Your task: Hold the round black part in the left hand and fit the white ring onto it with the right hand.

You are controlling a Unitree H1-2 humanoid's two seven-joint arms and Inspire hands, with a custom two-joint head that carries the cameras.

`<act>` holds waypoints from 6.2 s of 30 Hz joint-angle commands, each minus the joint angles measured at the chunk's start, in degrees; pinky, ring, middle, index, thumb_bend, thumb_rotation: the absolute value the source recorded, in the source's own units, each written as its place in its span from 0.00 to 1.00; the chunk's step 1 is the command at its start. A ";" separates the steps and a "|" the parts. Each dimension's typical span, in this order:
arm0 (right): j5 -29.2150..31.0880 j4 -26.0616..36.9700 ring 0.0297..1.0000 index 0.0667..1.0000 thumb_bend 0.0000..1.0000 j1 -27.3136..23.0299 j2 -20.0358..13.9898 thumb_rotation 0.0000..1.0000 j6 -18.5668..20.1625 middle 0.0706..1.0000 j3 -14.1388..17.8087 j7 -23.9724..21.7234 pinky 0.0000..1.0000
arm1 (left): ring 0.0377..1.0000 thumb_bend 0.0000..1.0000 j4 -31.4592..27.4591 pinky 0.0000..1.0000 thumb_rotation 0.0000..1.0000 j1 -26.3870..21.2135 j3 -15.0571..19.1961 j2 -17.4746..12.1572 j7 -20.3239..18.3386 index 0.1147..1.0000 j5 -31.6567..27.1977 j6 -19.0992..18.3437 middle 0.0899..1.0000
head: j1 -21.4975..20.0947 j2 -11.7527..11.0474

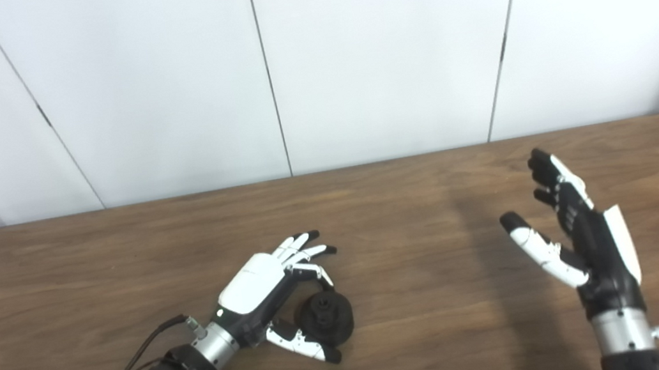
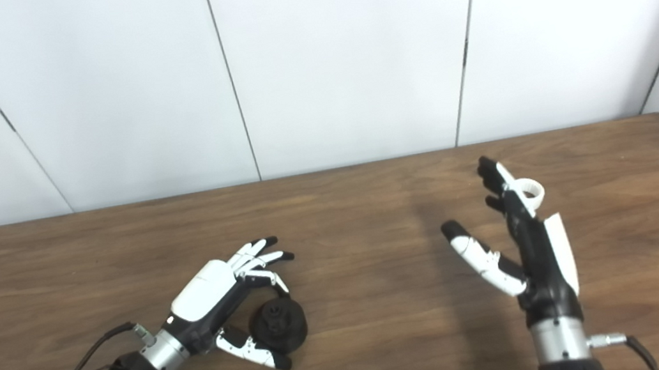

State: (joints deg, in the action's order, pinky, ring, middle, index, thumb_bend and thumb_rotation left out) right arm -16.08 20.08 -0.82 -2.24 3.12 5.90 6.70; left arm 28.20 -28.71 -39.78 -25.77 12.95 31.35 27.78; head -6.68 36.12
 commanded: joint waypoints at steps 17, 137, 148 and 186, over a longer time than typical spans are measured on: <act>-4.83 -2.02 0.82 0.77 0.65 -11.85 -10.47 0.20 6.09 0.82 4.83 1.54 0.72 | 1.00 0.52 2.82 1.00 0.06 1.67 -1.72 2.05 -2.69 0.41 -1.20 -0.87 0.90 | -2.11 -0.94; -35.34 -36.99 1.00 0.68 1.00 -36.69 -42.62 0.28 -1.30 0.98 -23.27 -26.16 1.00 | 1.00 0.53 0.62 1.00 0.06 4.92 -3.07 -0.92 -2.14 0.41 -4.93 -0.87 0.88 | -15.06 -4.75; -35.02 -38.38 1.00 0.69 1.00 -36.94 -41.51 0.28 -2.26 0.97 -23.25 -24.83 1.00 | 1.00 0.53 0.09 1.00 0.06 5.41 -2.02 -0.66 -2.76 0.41 -4.36 -0.87 0.88 | -14.99 -4.76; -33.80 -41.32 1.00 0.65 0.94 -37.83 -39.76 0.28 -3.12 0.96 -24.48 -25.92 1.00 | 1.00 0.53 -5.30 1.00 0.06 9.21 3.46 0.37 -7.29 0.41 -3.14 -0.87 0.87 | -12.34 -2.95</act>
State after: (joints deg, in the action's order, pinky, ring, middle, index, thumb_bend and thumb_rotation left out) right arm -50.33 -21.79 -35.41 -40.94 0.05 -18.88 -18.99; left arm 21.99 -23.20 -34.74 -26.19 6.61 27.16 27.38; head -18.98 33.13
